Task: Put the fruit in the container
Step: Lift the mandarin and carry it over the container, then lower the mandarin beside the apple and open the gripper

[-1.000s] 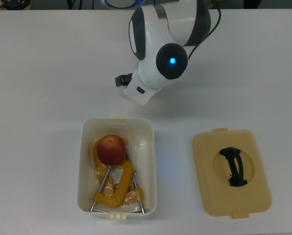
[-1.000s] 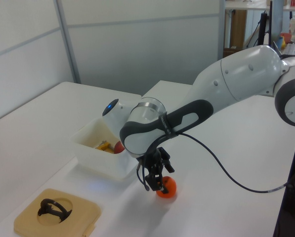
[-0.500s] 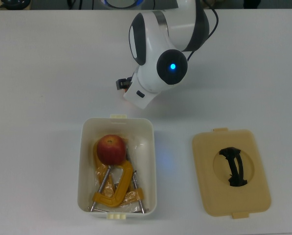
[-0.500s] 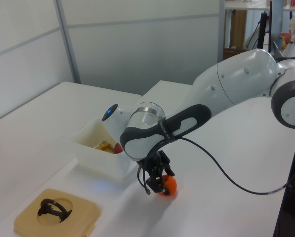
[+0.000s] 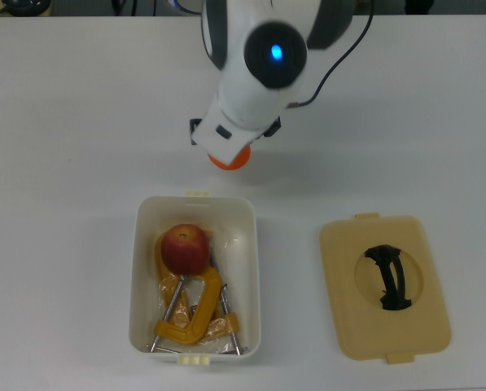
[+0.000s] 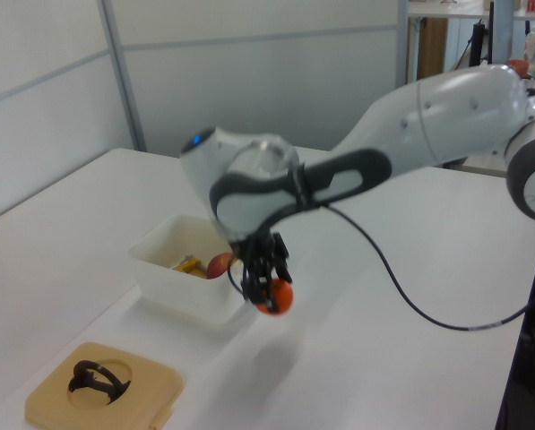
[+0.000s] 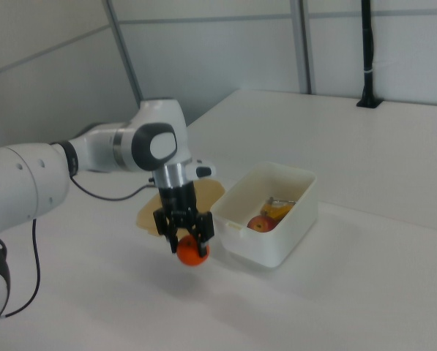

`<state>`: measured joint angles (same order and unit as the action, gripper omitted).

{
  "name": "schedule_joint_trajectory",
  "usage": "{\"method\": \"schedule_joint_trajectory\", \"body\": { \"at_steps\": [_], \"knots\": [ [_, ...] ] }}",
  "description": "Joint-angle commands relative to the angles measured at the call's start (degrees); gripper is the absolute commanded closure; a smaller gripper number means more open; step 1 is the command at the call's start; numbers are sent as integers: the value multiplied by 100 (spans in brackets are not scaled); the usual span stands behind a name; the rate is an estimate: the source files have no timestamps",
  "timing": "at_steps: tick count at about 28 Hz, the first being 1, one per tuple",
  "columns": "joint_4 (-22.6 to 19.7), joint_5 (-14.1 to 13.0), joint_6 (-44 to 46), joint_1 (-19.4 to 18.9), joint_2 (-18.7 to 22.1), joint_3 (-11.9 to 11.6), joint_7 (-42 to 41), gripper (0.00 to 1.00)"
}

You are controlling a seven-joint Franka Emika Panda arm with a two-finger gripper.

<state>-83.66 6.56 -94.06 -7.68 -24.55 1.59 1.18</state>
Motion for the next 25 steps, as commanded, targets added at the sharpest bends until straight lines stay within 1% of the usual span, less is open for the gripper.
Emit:
{"method": "schedule_joint_trajectory", "body": {
  "at_steps": [1, 3, 4, 6, 8, 9, 10, 12, 13, 14, 15, 16, 19, 20, 25],
  "knots": [
    [446, -462, -67, -14, 170, -378, 101, 100],
    [526, -524, -444, -14, 170, -502, 312, 100],
    [526, -568, -942, -14, 161, -598, 583, 100],
    [509, -577, -1446, -6, 135, -677, 874, 100],
    [491, -568, -1877, 29, 99, -713, 1129, 100],
    [482, -551, -2192, 38, -5, -713, 1278, 100],
    [474, -542, -2308, 38, -41, -713, 1306, 99],
    [447, -533, -2458, 47, -68, -713, 1350, 92],
    [447, -533, -2511, 65, -76, -722, 1350, 84],
    [447, -524, -2538, 91, -76, -722, 1341, 70],
    [447, -515, -2538, 126, -103, -722, 1315, 15],
    [447, -498, -2529, 126, -103, -722, 1280, 0],
    [447, -375, -2450, 126, -76, -739, 1175, 0],
    [447, -375, -2328, 126, -42, -783, 1131, 0],
    [456, -401, -1775, 126, 108, -810, 1052, 0]
  ]
}}
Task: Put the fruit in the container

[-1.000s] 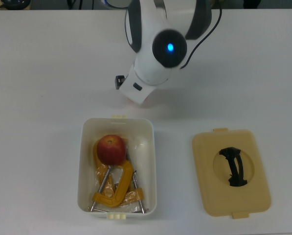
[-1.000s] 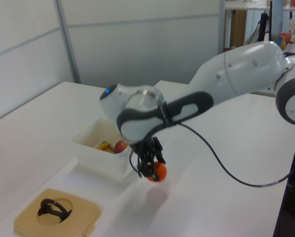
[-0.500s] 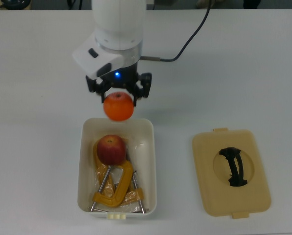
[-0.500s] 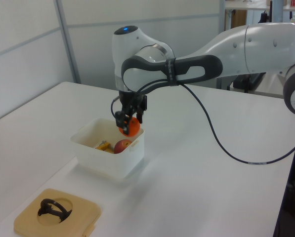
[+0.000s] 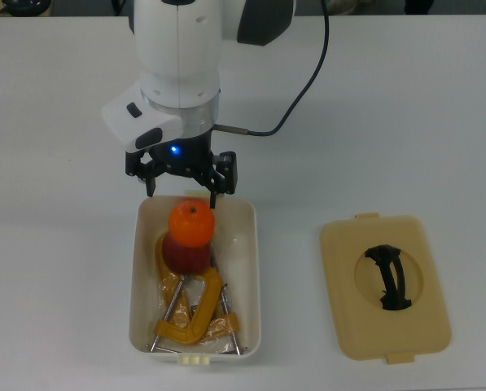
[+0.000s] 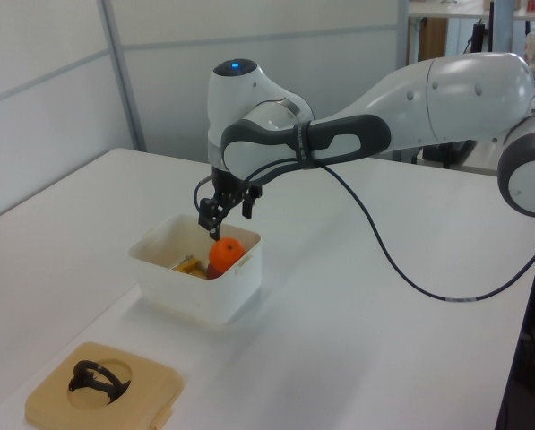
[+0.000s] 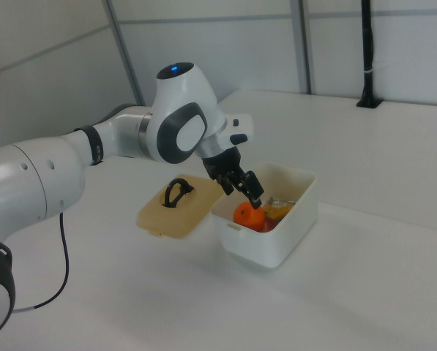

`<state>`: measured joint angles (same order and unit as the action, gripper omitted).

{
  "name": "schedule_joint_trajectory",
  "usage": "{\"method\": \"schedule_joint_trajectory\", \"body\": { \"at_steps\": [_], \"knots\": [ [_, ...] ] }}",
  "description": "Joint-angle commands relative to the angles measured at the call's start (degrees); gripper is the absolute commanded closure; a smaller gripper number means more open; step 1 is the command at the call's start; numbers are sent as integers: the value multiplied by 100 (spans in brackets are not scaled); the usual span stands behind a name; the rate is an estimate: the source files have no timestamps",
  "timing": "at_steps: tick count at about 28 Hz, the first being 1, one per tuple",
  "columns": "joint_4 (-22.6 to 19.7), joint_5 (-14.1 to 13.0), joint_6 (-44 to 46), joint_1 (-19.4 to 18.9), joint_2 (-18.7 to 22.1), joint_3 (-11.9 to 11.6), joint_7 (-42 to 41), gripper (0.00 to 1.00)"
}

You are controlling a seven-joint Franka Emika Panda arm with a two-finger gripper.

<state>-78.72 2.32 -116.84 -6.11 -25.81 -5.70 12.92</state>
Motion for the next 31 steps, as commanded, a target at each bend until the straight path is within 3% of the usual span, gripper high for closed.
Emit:
{"method": "schedule_joint_trajectory", "body": {
  "at_steps": [1, 8, 31],
  "knots": [
    [-38, -4, 809, -4, 321, -80, -349, 0],
    [-47, -39, 1699, 163, 585, -10, -1089, 0],
    [-152, -39, 1875, 189, 586, 7, -1608, 0]
  ]
}}
